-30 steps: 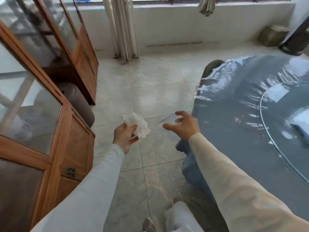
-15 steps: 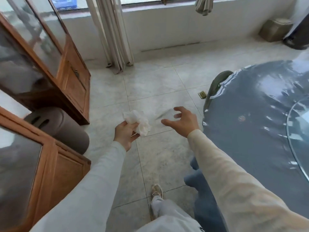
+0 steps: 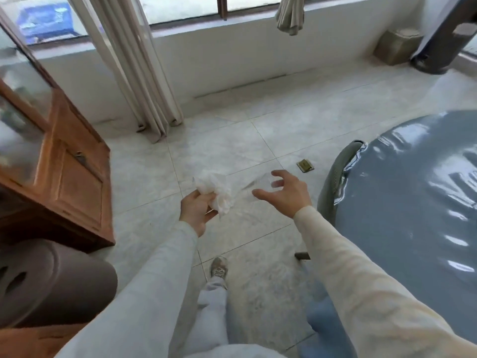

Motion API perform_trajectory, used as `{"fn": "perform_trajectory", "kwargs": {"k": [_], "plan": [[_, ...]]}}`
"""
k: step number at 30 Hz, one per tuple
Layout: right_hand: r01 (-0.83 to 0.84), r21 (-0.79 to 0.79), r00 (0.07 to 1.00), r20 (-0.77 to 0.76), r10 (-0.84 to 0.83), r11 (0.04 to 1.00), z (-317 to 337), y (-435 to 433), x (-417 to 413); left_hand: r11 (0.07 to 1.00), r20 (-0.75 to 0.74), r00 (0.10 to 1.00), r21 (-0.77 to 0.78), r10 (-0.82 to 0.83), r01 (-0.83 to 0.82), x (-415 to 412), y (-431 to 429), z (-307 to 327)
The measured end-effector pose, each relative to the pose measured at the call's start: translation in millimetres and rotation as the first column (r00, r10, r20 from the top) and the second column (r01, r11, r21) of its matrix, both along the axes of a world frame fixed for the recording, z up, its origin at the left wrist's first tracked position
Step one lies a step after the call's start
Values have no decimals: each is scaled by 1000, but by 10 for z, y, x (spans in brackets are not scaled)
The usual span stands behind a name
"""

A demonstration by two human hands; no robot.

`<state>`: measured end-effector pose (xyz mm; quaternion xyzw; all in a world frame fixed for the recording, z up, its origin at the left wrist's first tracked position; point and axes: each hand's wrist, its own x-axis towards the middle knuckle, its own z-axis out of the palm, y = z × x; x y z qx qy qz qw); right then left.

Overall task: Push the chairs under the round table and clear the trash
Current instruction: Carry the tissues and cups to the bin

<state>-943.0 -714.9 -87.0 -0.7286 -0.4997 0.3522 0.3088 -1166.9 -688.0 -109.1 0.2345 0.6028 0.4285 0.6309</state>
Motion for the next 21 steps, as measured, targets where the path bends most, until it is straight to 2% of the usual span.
{"fn": "perform_trajectory", "kwargs": {"k": [7, 12, 21], "plan": [[157, -8, 987, -36, -157, 988, -48, 1438, 111, 995, 48, 994, -25, -99, 100, 201, 1786, -120], [284, -61, 955, -70, -288, 957, -52, 2106, 339, 970, 45, 970, -48, -238, 240, 537, 2818, -125], [513, -75, 856, -40, -516, 855, -240, 3029, 1501, 888, 69, 891, -78, -450, 454, 1919, 4115, -324]]}}
